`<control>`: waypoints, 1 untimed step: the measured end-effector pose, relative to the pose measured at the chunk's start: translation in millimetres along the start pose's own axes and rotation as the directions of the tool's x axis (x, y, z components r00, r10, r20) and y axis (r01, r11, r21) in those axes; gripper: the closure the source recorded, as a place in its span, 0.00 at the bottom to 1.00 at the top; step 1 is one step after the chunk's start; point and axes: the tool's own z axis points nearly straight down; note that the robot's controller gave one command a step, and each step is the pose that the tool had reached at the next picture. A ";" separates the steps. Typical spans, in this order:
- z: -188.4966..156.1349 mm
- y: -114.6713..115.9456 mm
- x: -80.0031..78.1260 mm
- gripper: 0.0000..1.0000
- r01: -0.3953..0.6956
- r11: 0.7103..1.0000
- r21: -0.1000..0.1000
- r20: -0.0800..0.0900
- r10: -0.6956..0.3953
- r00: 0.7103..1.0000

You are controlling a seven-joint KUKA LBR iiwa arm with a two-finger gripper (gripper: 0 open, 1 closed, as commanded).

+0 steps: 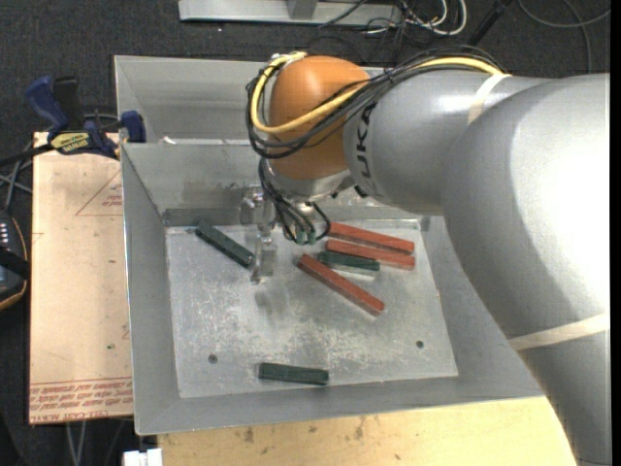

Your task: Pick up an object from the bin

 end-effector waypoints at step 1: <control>18.7 13.3 2.5 0.00 -0.093 0.996 0.002 -0.010 0.093 0.996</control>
Offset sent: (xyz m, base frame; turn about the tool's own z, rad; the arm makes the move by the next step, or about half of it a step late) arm -0.0003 0.0201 -0.0065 0.1657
